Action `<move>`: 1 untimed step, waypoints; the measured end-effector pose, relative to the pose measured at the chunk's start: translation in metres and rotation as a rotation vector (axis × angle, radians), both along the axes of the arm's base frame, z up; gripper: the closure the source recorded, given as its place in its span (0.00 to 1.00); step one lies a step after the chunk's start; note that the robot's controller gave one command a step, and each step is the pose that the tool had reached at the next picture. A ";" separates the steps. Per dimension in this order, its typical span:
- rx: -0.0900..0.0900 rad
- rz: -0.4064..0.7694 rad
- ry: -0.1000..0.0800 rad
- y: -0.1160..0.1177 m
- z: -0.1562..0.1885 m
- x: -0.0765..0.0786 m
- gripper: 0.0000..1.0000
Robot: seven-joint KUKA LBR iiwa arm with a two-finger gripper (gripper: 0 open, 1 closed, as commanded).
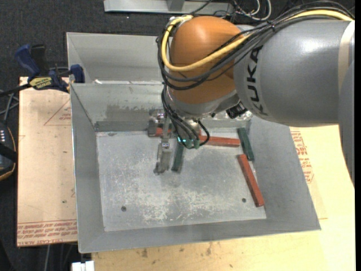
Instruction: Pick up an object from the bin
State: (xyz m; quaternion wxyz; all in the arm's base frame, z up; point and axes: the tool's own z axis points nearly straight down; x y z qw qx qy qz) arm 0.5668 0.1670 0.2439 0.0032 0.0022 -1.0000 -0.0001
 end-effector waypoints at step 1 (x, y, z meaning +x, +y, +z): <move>0.001 -0.003 -0.007 -0.001 0.004 0.002 0.00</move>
Offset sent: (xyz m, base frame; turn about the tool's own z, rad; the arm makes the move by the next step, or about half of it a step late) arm 0.0434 -0.0840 -0.0240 -0.5145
